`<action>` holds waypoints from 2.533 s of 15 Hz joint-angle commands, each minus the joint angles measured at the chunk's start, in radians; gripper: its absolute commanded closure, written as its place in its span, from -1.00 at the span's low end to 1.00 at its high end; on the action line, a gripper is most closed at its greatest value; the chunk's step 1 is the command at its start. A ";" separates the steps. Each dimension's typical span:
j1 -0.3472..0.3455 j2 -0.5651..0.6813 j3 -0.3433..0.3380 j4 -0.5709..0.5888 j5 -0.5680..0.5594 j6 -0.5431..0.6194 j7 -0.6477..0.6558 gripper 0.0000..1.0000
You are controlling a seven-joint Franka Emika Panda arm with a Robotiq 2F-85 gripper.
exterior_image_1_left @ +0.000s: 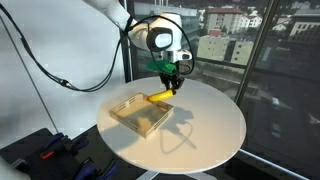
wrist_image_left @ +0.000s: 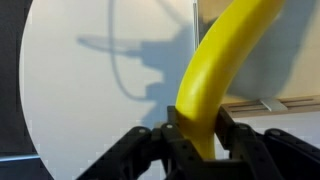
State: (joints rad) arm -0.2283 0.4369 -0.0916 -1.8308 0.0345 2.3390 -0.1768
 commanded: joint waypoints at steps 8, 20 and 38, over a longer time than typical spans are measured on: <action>-0.072 0.096 0.007 0.140 0.002 -0.051 -0.185 0.69; -0.125 0.187 0.011 0.205 -0.013 -0.039 -0.340 0.69; -0.133 0.297 0.014 0.204 -0.052 0.022 -0.360 0.69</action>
State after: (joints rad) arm -0.3464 0.7027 -0.0917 -1.6628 0.0031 2.3553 -0.5274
